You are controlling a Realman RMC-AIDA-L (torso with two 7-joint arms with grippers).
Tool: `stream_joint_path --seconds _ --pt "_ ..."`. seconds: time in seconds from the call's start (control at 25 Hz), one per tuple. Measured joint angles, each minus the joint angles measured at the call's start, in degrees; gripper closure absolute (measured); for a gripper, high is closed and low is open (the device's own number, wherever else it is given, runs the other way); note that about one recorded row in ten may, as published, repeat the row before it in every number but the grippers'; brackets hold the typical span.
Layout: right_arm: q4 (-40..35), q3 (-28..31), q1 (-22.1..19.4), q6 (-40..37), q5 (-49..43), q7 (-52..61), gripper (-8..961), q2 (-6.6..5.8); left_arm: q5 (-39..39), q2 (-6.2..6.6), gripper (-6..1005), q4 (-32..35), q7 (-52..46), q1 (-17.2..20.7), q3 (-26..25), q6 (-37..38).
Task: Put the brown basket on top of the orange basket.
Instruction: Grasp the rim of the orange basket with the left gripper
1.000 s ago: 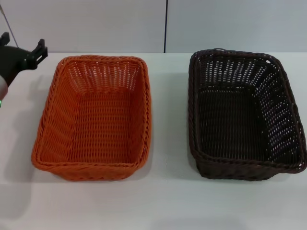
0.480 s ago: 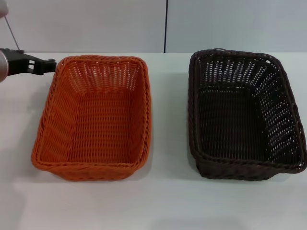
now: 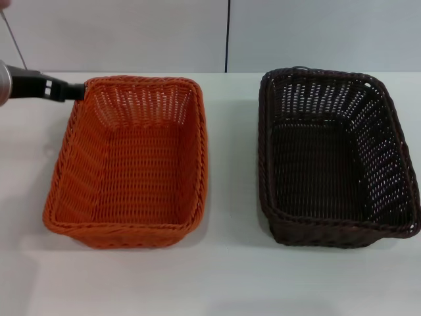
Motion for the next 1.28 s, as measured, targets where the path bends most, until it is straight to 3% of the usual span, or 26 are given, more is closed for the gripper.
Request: stream_joint_path --seconds 0.4,0.72,0.8,0.96,1.28 --pt "0.3 -0.1 -0.3 -0.4 0.0 0.0 165 -0.07 1.9 -0.08 139 -2.8 -0.1 -2.0 0.6 -6.6" --pt "0.6 -1.0 -0.5 -0.4 0.0 0.0 165 -0.18 2.4 -0.03 155 -8.1 0.0 -3.8 0.8 -6.4" --pt "0.6 -1.3 -0.5 -0.4 0.0 0.0 166 -0.18 3.0 0.0 159 -14.2 0.1 -5.8 0.6 -5.0" --pt "0.6 -1.7 -0.8 -0.4 0.0 0.0 166 -0.18 3.4 0.01 168 -18.2 0.1 -7.3 0.2 -3.7" --pt "0.6 -2.5 -0.9 -0.4 0.0 0.0 166 -0.18 5.0 -0.16 184 -22.2 0.1 -9.4 0.1 -3.2"
